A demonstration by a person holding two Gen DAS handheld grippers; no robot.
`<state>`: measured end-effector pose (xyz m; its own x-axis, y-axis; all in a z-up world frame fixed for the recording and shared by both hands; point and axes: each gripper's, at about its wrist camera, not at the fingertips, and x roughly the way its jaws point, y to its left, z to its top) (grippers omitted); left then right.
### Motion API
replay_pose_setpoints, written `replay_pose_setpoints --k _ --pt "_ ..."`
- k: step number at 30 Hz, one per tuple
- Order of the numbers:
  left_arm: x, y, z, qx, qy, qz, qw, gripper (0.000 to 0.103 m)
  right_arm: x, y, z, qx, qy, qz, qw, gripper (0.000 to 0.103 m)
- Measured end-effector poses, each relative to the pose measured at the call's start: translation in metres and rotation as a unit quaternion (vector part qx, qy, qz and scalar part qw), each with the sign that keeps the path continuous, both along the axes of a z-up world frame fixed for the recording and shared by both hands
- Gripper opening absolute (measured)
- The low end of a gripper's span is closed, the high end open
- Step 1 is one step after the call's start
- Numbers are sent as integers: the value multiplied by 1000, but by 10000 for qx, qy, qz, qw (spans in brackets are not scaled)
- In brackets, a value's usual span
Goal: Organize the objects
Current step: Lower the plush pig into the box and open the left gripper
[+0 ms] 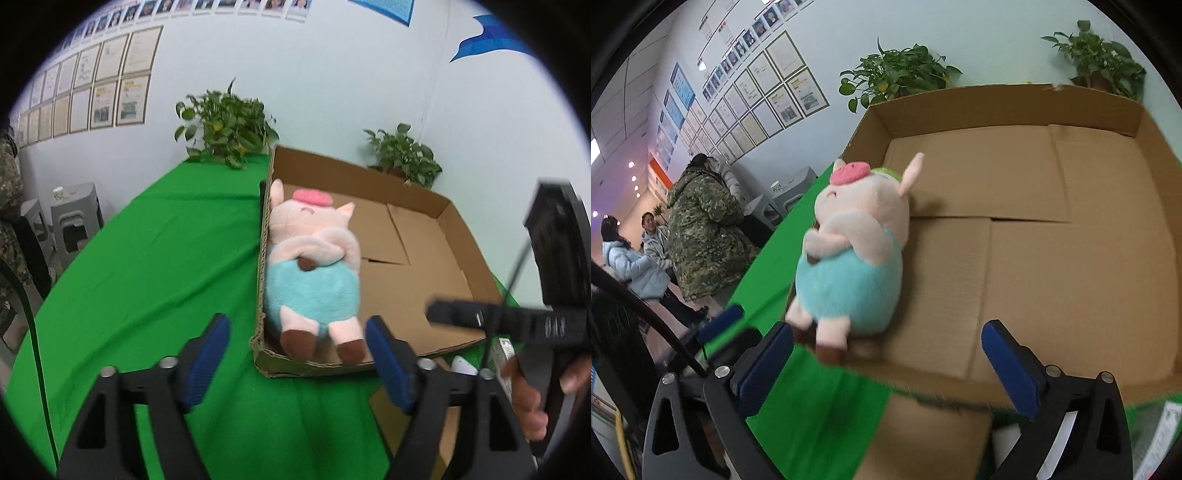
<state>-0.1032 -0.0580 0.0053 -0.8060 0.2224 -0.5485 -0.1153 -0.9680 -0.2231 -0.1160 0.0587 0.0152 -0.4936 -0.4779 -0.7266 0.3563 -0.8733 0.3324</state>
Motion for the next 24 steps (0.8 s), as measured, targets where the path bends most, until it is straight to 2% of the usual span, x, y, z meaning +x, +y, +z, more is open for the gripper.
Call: replay_pose_setpoints --k 4,11,17,24 --pt "14 19 12 -349 0 118 9993 79 57 32 0 202 168 -66 9996 102" --pt "31 53 22 -360 10 -128 9993 79 129 103 7 -51 380 -307 9988 102" --pt "48 78 23 -321 -30 -328 9989 79 147 125 9 -136 354 -314 9988 102" --pt "61 94 19 -454 -95 -300 9985 79 164 140 1 -107 348 -329 9988 102"
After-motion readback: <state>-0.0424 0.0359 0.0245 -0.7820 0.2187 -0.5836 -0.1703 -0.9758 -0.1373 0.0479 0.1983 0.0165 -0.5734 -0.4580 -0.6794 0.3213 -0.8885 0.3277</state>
